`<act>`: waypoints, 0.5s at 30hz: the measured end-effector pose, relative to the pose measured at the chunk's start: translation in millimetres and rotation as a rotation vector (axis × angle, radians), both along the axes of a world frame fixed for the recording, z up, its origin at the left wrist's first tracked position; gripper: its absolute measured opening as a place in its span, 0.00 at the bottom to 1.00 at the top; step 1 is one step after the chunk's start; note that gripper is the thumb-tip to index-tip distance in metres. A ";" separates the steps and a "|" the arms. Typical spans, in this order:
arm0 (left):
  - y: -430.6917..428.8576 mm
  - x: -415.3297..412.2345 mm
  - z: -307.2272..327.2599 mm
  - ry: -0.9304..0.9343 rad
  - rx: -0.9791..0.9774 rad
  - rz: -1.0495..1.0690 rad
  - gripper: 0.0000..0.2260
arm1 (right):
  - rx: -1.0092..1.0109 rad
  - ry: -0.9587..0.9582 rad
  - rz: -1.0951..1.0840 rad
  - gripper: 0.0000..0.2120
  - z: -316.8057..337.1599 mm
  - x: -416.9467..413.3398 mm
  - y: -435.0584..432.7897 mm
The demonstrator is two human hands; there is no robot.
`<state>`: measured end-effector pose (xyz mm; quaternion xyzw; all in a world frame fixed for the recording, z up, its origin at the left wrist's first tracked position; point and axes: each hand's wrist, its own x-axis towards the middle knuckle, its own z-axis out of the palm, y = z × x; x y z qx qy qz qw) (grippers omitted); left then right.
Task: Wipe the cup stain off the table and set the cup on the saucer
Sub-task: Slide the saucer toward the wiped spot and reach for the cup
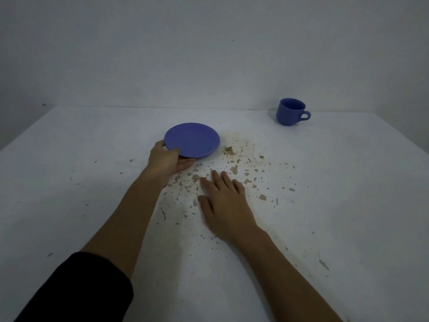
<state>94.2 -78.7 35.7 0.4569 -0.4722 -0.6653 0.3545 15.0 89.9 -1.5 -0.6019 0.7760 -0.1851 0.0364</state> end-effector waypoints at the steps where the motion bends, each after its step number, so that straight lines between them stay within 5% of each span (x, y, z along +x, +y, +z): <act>1: 1.7 -7.0 2.3 -0.008 -0.003 -0.027 0.23 | 0.002 -0.005 0.004 0.23 0.0 0.1 0.4; 15: 17.9 -76.1 9.2 -0.106 0.048 -0.223 0.22 | -0.035 -0.030 0.021 0.22 0.9 -0.6 1.7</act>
